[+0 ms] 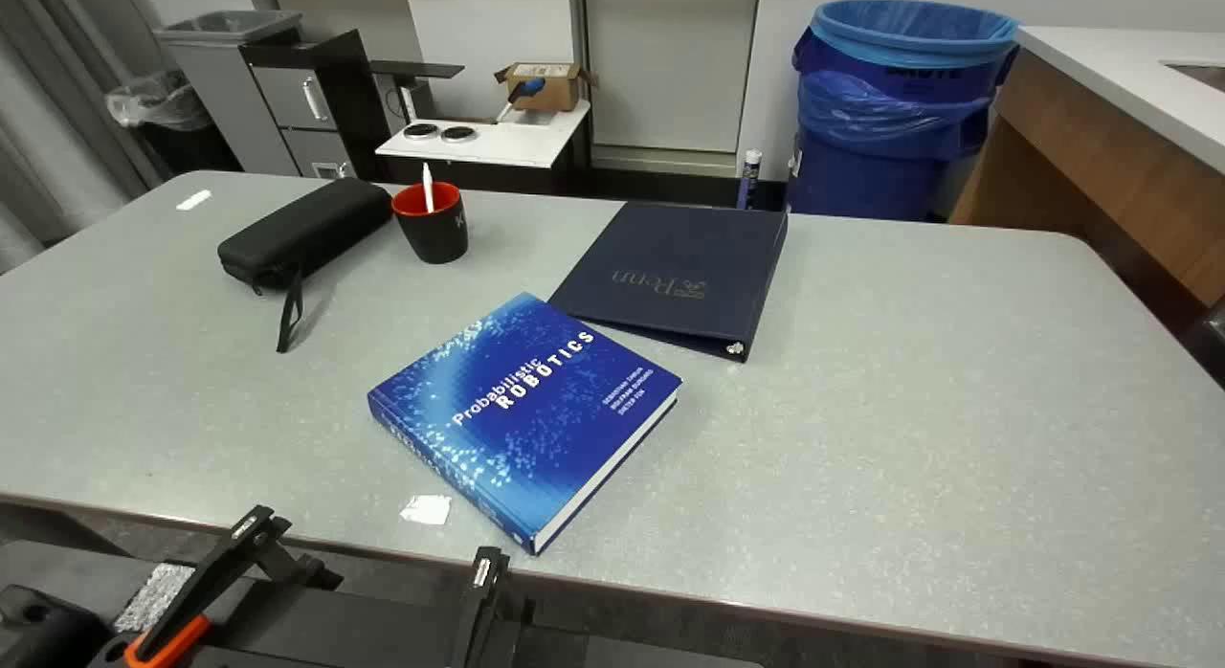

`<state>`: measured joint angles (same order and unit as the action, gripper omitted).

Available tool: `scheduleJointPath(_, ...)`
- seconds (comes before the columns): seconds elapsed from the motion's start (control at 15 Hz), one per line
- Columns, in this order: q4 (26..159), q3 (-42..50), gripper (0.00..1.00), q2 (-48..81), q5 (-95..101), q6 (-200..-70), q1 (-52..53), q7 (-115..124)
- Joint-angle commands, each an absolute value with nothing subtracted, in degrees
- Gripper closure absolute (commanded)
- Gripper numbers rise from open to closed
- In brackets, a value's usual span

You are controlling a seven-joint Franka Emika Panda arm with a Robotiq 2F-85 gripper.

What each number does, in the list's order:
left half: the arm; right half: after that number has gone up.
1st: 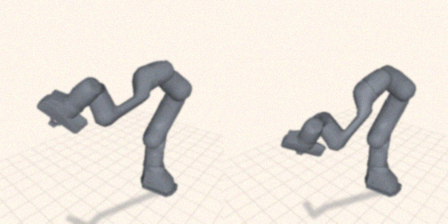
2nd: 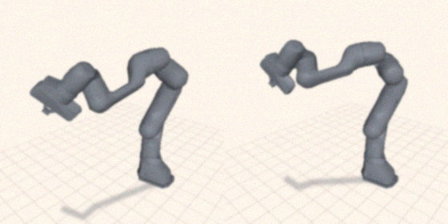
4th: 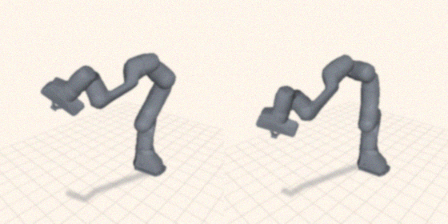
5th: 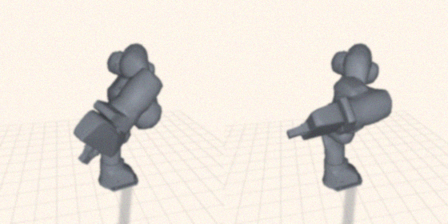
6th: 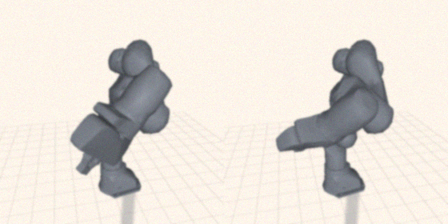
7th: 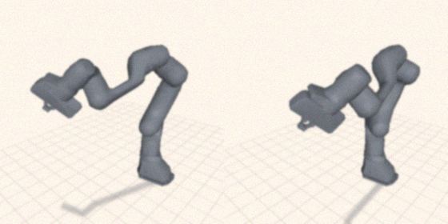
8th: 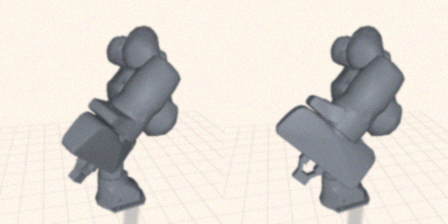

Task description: Pick the pen from the cup and put it on the table

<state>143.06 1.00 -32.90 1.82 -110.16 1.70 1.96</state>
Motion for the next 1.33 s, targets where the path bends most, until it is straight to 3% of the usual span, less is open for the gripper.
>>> scheduleJointPath(0.0,142.96,0.40,0.00,-32.88,1.46,-110.03,1.02,1.66)
scheduleJointPath(0.8,142.03,0.65,0.00,-32.54,1.11,-109.73,1.16,1.25)
scheduleJointPath(1.27,126.13,-1.86,0.00,-11.15,1.70,-113.06,1.19,6.01)
